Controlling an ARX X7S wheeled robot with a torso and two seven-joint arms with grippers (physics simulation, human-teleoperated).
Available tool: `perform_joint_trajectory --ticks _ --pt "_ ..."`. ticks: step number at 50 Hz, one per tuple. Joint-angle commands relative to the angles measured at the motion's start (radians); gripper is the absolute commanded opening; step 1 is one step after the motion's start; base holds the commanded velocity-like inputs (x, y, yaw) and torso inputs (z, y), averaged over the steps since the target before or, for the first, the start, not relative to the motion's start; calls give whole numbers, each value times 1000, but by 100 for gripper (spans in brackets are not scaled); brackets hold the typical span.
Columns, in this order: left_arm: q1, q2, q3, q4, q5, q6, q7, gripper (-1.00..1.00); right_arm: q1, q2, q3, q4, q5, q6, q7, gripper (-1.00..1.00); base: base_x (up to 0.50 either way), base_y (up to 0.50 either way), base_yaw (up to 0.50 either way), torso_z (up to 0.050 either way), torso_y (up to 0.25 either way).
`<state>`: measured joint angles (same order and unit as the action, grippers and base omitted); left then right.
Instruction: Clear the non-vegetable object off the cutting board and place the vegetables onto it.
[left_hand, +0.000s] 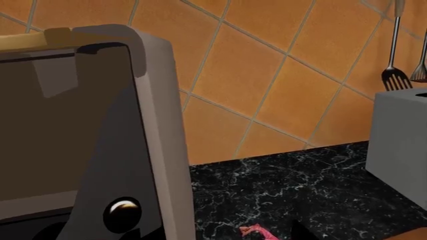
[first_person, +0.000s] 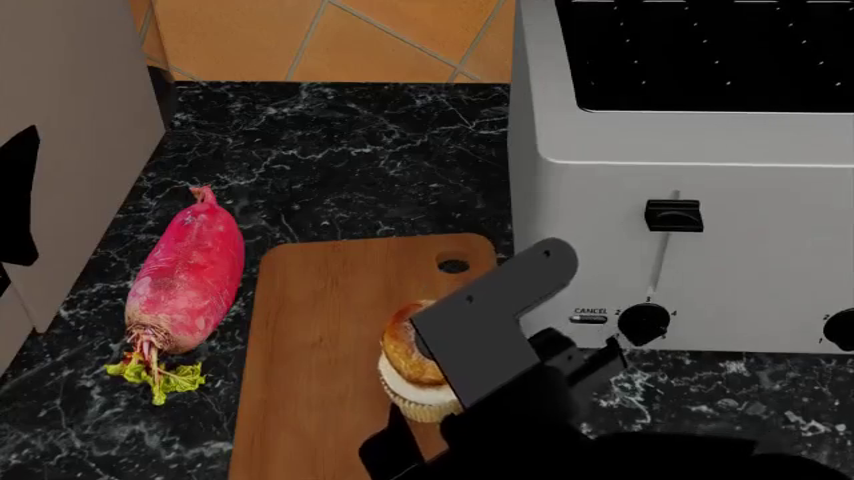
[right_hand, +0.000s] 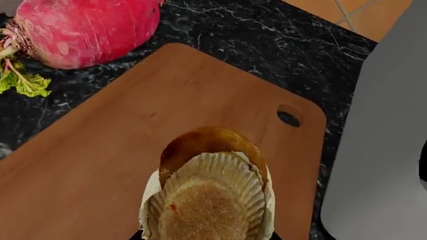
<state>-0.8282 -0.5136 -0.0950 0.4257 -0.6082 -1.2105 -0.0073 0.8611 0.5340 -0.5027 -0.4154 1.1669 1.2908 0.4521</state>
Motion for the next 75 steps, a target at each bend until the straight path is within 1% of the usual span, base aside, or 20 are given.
perform_joint_trajectory --ticks 1,5,12,18,22,26,32,39,44,52,58,61,68,70,75 --pt "-39 35 -18 -105 -62 17 -62 100 16 31 64 -120 171 78 109 -100 17 0 -12 0 0" --pt "-34 35 -17 -103 -62 19 -64 100 30 57 113 -172 305 104 199 -100 16 0 -12 3 0" --pt "-37 32 -16 -96 -67 13 -68 100 34 115 152 -218 434 99 282 -100 16 0 -11 1 0" --pt "-34 32 -17 -94 -71 17 -68 100 25 193 191 -261 557 67 360 -100 16 0 -11 0 0" --pt "-35 30 -20 -90 -75 13 -70 100 29 244 216 -277 613 47 388 -100 16 0 -11 3 0" --pt "-35 29 -21 -91 -77 13 -71 100 6 289 258 -288 630 22 387 -100 15 0 -11 0 0" --pt "-37 35 -16 -106 -75 23 -70 100 -66 348 339 -294 604 -17 358 -100 16 0 -11 2 0" --pt "-55 44 -15 -99 -87 4 -82 100 -157 396 413 -285 488 -34 286 -100 18 0 -12 1 0" --pt "-52 39 -18 -99 -89 4 -83 100 -242 438 488 -280 448 -71 252 -100 18 1 -12 0 0" --pt "-48 34 -10 -88 -93 7 -81 100 -367 461 552 -257 311 -114 178 -100 18 0 -12 1 0" --pt "-36 27 -2 -81 -92 13 -77 100 -431 495 625 -212 268 -149 146 -100 16 0 -12 2 0" --pt "-37 28 7 -81 -90 17 -76 100 -483 517 653 -195 206 -161 145 -100 16 0 -9 0 0" --pt "-41 24 4 -74 -96 9 -82 100 -548 533 703 -166 184 -170 162 -100 16 0 -12 1 0" --pt "-42 24 3 -81 -89 9 -92 100 -561 528 721 -142 205 -166 184 -100 16 0 -7 0 0" --pt "-40 25 -2 -82 -96 5 -94 100 -609 525 730 -109 153 -184 162 -100 16 0 -10 2 0"
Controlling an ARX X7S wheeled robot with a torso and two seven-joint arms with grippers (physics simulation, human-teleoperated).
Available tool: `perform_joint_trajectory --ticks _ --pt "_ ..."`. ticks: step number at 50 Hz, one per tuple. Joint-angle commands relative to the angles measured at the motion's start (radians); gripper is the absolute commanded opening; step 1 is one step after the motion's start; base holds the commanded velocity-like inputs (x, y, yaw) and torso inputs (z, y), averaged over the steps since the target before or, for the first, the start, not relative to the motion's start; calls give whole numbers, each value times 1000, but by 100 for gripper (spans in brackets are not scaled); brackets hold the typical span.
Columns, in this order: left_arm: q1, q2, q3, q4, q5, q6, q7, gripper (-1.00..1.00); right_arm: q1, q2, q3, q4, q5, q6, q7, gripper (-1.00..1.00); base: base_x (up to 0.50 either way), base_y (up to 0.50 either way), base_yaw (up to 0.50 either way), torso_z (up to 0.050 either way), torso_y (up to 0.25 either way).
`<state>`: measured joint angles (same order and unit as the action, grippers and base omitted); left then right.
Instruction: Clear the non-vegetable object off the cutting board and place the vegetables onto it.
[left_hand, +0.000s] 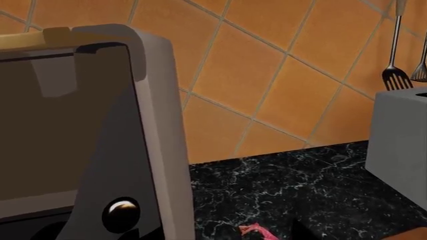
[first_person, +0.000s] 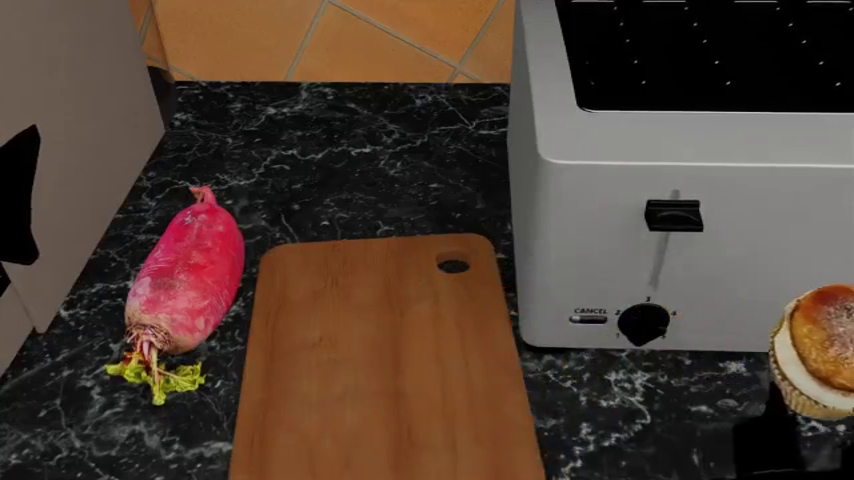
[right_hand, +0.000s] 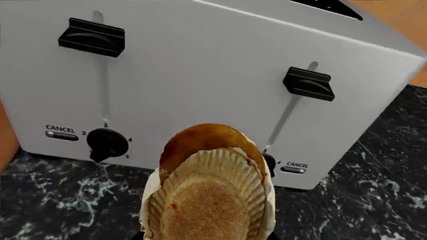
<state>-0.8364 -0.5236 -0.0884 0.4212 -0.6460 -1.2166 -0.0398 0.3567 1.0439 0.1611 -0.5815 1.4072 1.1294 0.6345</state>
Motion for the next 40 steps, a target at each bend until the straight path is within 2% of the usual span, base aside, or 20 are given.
perform_joint_trajectory --ticks 1,11,28,29,40 --pt "-31 34 -8 -79 -58 11 -61 100 -115 14 67 63 -102 -29 -29 -100 0 3 -15 0 0" --pt "-46 36 8 -89 -57 15 -60 100 -195 0 95 129 -160 -66 -66 -100 18 0 -12 1 0" --pt "-36 28 -5 -76 -70 11 -69 100 -250 -42 60 195 -226 -106 -104 -100 16 0 -11 1 0" --pt "-36 28 -5 -75 -70 11 -70 100 -253 -41 65 195 -223 -107 -103 100 31 0 -13 10 0" --pt "-35 27 -14 -71 -83 12 -69 100 -238 -17 96 157 -173 -79 -68 100 15 0 -10 0 0"
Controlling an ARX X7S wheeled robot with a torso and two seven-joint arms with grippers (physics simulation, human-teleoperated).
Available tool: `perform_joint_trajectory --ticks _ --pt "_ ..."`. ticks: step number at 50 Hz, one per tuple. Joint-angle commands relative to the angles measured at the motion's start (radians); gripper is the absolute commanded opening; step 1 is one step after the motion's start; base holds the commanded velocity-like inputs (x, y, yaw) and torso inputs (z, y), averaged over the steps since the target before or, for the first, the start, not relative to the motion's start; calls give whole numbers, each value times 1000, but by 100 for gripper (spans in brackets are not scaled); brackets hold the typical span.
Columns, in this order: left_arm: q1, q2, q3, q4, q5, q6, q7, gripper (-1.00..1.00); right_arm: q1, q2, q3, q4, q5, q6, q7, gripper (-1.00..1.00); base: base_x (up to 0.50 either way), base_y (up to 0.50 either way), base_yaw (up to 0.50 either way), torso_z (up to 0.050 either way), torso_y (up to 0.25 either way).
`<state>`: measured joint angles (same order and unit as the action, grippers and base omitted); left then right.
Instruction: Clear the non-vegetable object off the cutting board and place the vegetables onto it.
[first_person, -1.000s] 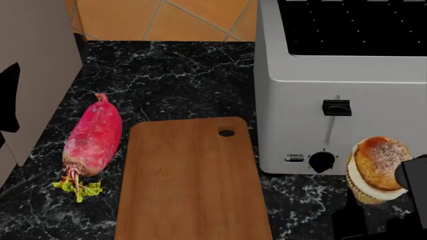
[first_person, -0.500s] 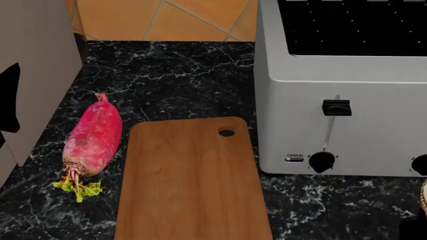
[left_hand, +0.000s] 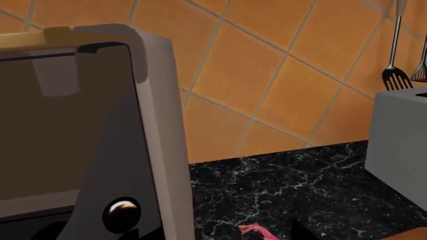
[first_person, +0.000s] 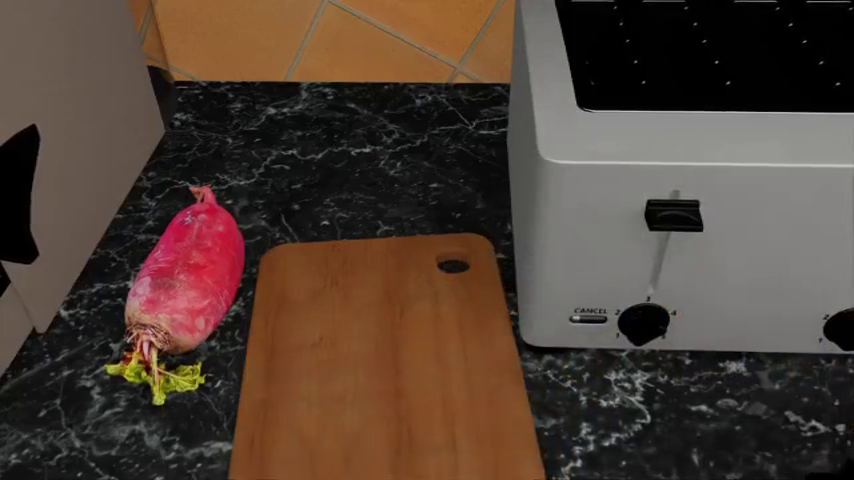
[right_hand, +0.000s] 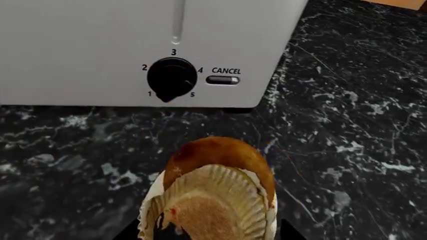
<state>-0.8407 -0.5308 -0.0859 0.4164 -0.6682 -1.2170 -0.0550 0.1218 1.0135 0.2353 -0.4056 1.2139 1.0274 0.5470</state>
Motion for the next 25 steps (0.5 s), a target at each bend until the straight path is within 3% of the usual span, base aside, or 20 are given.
perform_joint_trajectory --ticks 1,7,16,25 --pt "-30 34 -16 -67 -59 14 -55 100 -1 15 27 -25 28 25 24 100 31 0 -14 0 0" --pt "-31 32 -22 -62 -67 8 -59 100 -19 57 122 -108 120 61 80 100 15 0 -10 2 0" --pt "-38 33 -21 -62 -74 3 -64 100 -39 175 380 -249 386 144 200 100 14 0 -11 1 0" --pt "-47 29 -22 -63 -80 0 -66 100 1 268 456 -301 585 129 294 100 18 0 -10 1 0"
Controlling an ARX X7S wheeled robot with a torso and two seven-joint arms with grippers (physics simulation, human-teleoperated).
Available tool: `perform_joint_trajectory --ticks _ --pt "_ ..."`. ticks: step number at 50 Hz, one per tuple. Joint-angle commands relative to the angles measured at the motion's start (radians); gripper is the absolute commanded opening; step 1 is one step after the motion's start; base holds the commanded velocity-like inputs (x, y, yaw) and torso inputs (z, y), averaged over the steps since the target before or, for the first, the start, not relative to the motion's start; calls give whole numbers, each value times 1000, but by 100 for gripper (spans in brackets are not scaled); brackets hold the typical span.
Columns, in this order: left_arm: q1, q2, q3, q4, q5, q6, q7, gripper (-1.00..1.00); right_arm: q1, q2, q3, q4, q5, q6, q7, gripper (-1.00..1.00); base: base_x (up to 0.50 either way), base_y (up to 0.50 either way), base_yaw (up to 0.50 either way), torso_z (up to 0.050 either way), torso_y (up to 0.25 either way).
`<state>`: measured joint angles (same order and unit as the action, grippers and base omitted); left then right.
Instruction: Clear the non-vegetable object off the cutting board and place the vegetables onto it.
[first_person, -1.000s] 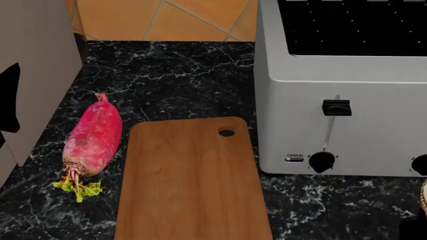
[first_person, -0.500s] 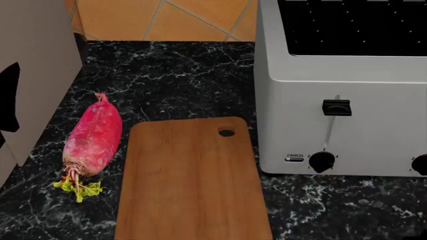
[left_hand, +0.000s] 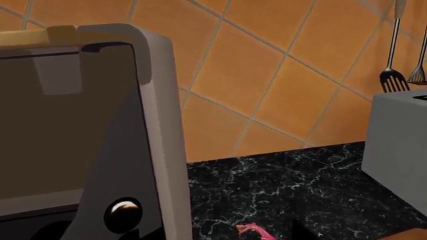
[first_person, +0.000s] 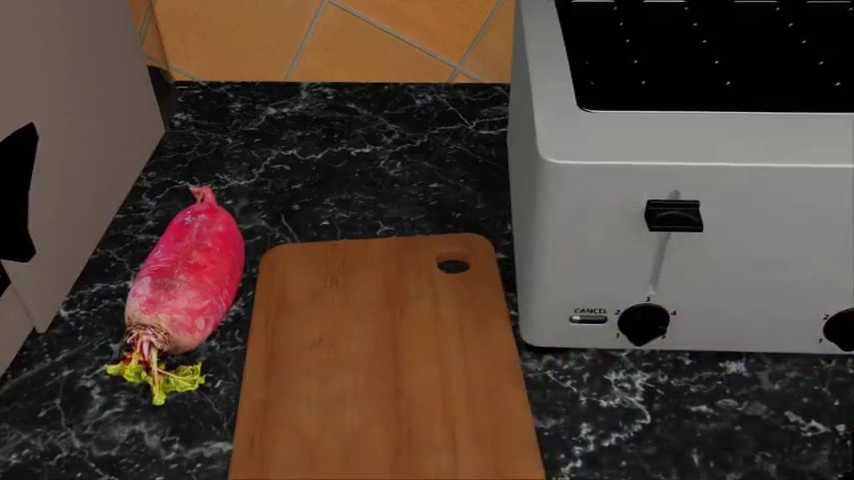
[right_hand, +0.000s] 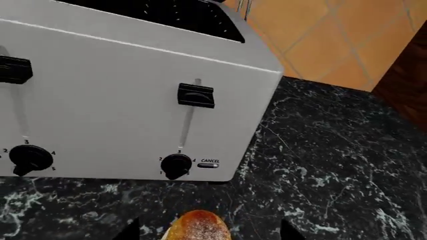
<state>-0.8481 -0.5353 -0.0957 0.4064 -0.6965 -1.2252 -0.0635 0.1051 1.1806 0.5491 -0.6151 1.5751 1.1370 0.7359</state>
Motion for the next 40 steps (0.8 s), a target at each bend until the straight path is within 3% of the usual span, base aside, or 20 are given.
perform_joint_trajectory --ticks 1,13,26,34,40 --pt "-43 34 -13 -51 -54 5 -59 100 22 109 153 -97 243 19 110 100 18 0 -16 0 0" --pt "-33 30 5 -48 -54 15 -52 100 64 254 273 -170 535 1 185 100 18 0 -12 1 0" --pt "-26 21 9 -41 -59 18 -51 100 60 347 253 -222 632 -22 180 100 18 0 -10 2 0" --pt "-34 19 13 -41 -61 13 -57 100 74 383 259 -241 683 -3 82 100 16 0 -11 0 0" --pt "-41 21 14 -42 -66 12 -59 100 47 390 226 -273 604 54 -35 100 17 0 -10 2 0"
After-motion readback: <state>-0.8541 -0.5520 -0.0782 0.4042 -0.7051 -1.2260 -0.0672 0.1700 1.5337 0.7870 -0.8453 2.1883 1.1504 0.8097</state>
